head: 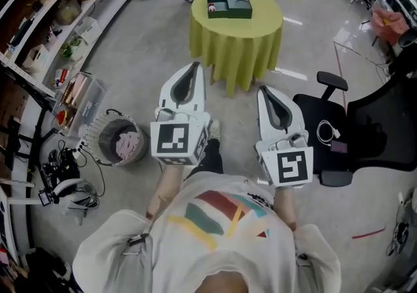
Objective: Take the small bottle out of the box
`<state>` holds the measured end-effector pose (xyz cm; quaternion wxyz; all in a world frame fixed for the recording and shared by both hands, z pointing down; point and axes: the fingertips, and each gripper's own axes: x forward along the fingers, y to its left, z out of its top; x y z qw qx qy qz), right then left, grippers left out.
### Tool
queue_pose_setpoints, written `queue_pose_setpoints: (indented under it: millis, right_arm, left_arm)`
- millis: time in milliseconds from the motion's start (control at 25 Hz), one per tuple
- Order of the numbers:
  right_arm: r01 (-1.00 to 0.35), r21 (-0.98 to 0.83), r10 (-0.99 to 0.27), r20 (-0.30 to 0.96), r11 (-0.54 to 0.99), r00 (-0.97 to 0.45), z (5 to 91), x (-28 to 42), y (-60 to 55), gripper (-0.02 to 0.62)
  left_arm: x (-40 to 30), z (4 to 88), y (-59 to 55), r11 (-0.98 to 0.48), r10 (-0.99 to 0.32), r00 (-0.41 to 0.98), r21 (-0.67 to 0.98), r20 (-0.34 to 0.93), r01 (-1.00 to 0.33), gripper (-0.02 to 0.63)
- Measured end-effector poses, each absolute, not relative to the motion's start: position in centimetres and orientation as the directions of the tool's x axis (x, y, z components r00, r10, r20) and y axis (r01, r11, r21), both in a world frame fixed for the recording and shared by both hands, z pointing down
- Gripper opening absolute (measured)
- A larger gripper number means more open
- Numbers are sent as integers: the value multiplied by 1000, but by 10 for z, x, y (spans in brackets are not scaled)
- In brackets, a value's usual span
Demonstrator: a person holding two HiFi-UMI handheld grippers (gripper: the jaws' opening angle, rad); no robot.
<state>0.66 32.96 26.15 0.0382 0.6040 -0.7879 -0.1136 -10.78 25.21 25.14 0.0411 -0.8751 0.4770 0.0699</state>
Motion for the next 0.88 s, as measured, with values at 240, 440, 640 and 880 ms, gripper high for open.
queue_pose_setpoints:
  millis: [240,440,640,880]
  right_arm:
    - [-941,206,-962,-7,267,-274,290,16,243,3]
    - [-939,196,-959,25,283,-283,288,21,167,3]
    - [-939,187,-957,22,288,-289,280,26,95,3]
    - [-947,162,-960,36,278,-276,277,40,8,3]
  left_arm:
    - [-109,265,159,-503,-859,494,42,-133,-863,15]
    - [-90,270,92,-520,-850,516,13,-103,-854,15]
    - [-78,268,25,-538,-840,535,10,-88,-843,15]
    - [-65,259,-58,-538,-840,535,10,-92,-843,15]
